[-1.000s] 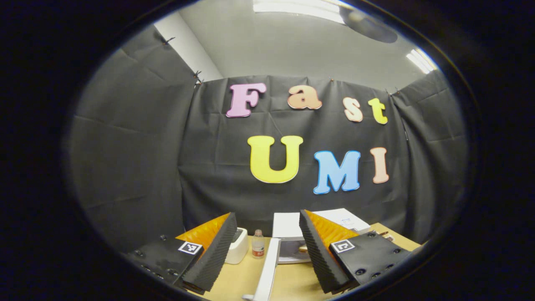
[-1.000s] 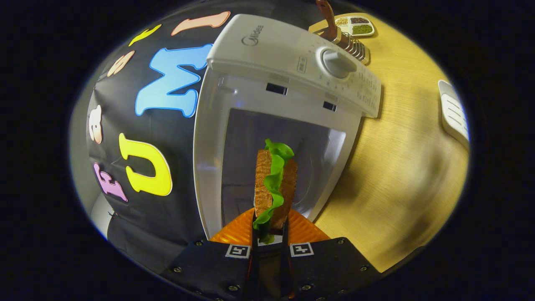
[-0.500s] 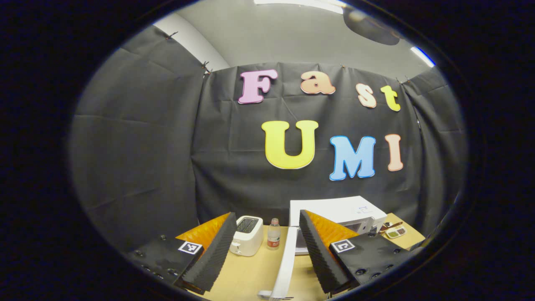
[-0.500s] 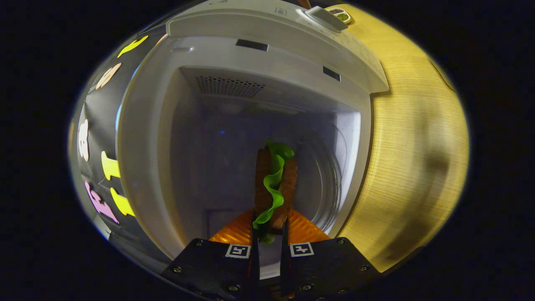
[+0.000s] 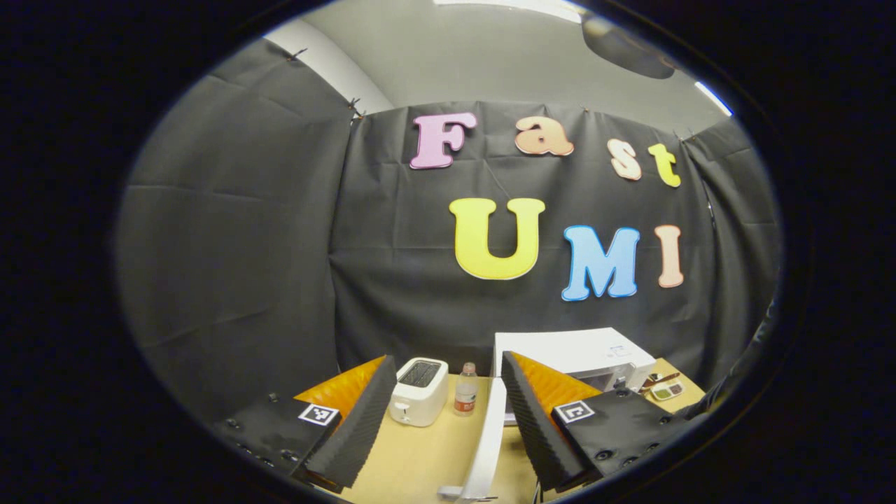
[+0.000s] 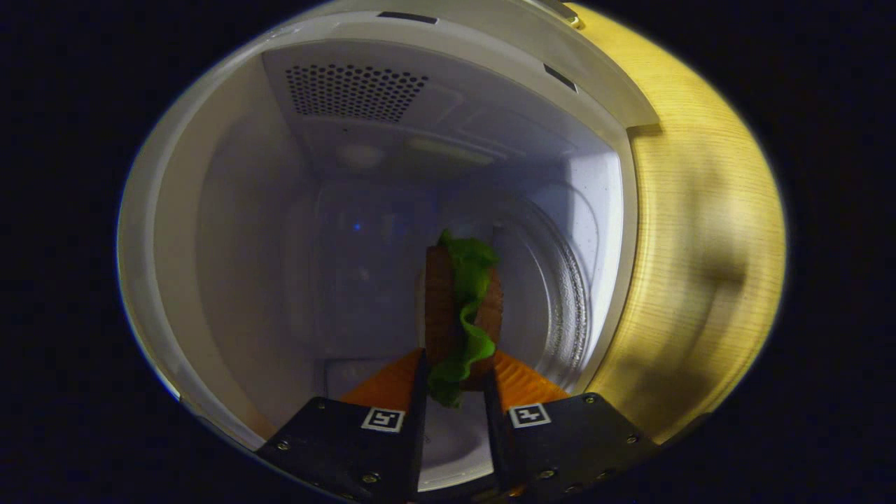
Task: Open the microwave oven with the left hand, put the food in, and close the microwave oven.
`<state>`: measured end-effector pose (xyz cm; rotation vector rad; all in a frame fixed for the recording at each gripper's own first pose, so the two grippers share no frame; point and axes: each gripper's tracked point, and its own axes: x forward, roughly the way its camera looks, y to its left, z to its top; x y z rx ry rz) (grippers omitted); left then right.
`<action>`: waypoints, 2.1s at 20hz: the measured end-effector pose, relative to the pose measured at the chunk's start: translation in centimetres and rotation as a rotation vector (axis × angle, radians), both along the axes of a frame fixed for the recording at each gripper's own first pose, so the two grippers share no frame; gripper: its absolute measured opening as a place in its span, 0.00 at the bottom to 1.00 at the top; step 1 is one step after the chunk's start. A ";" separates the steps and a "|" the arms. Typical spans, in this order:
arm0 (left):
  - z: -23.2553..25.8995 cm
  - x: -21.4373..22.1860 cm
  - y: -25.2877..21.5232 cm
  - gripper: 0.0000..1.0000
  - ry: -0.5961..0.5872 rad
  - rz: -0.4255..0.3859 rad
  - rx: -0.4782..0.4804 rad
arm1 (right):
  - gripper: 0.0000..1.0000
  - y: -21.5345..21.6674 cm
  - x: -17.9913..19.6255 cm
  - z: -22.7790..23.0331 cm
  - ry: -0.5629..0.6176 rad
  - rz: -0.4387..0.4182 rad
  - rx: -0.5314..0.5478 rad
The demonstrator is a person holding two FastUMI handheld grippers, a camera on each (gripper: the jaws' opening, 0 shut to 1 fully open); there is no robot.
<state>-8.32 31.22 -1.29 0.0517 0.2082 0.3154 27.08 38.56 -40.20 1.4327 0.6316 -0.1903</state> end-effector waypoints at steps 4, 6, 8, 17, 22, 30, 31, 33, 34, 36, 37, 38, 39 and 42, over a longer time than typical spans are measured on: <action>0.0 0.7 -0.8 0.96 -0.017 -0.032 -0.012 | 0.87 -1.0 -2.9 0.9 0.016 0.076 -0.068; 0.0 1.3 -1.7 0.96 -0.027 -0.056 -0.019 | 0.96 -1.3 -4.5 1.9 -0.022 0.147 -0.135; -0.2 1.4 -2.6 0.96 -0.030 -0.082 -0.027 | 0.96 -2.1 -6.7 3.2 -0.064 0.216 -0.207; -2.6 1.8 -7.4 0.96 -0.030 -0.216 -0.088 | 0.96 -14.3 -16.5 14.9 -0.346 0.383 -0.679; -3.0 1.8 -10.3 0.94 -0.033 -0.276 -0.075 | 0.96 -24.7 -21.7 24.0 -0.497 0.300 -1.037; -3.0 1.4 -15.1 0.96 -0.036 -0.333 -0.031 | 0.96 -30.7 -28.1 34.5 -0.582 0.220 -1.346; -2.9 1.4 -15.4 0.96 -0.040 -0.332 -0.024 | 1.00 -30.7 -28.4 34.8 -0.596 0.210 -1.372; -2.5 1.3 -16.2 0.96 -0.056 -0.334 -0.021 | 0.96 -30.5 -29.1 35.6 -0.622 0.208 -1.375; -2.5 1.2 -16.6 0.96 -0.061 -0.339 -0.024 | 0.96 -30.4 -29.4 35.7 -0.624 0.209 -1.366; -2.8 1.1 -17.1 0.94 -0.059 -0.339 -0.034 | 0.96 -30.3 -29.5 35.3 -0.616 0.227 -1.339; -3.0 1.0 -17.3 0.95 -0.055 -0.342 -0.042 | 0.96 -30.4 -29.4 35.1 -0.613 0.235 -1.334; -3.0 0.9 -17.6 0.95 -0.052 -0.345 -0.048 | 0.96 -30.5 -29.4 35.0 -0.612 0.240 -1.332; -3.0 0.8 -17.7 0.96 -0.050 -0.353 -0.053 | 0.96 -30.5 -29.4 35.1 -0.615 0.235 -1.332; -3.4 0.1 -16.8 0.48 -0.029 -0.342 -0.042 | 0.96 -30.2 -29.1 35.2 -0.619 0.233 -1.315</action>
